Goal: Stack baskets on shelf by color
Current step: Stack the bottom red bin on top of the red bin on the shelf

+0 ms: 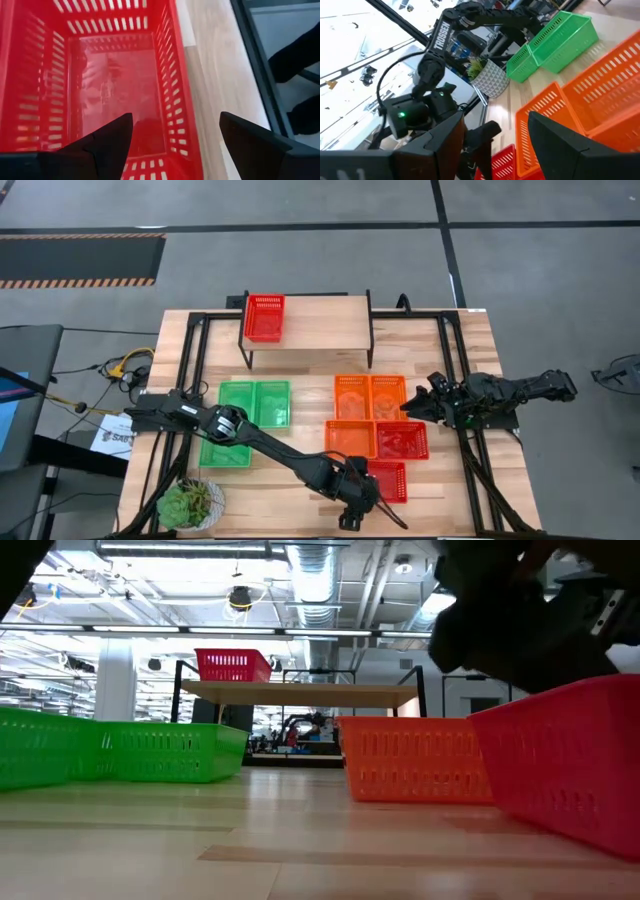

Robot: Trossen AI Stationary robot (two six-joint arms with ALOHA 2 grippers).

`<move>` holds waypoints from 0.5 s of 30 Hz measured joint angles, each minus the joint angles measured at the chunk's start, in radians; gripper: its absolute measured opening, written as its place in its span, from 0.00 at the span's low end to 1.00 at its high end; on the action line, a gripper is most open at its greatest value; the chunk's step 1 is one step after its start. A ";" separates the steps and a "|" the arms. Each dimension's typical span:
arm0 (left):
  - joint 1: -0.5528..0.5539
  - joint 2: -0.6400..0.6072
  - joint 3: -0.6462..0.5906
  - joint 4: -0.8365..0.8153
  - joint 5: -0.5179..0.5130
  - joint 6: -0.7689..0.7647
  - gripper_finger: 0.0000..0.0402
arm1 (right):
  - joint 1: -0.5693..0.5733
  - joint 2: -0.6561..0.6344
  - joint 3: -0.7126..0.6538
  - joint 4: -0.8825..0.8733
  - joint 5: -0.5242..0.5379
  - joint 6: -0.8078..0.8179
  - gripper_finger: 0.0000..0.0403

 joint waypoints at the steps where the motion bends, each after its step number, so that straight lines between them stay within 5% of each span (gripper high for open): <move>1: 0.000 -0.001 0.001 -0.005 0.004 0.010 0.71 | 0.000 0.000 0.000 0.000 0.000 0.000 0.61; 8: 0.004 -0.001 0.000 -0.027 -0.038 0.018 0.70 | 0.000 0.000 0.000 0.000 0.000 0.000 0.61; 15: 0.004 0.027 -0.001 -0.048 0.016 0.017 0.57 | 0.000 0.000 0.000 0.000 0.000 0.000 0.61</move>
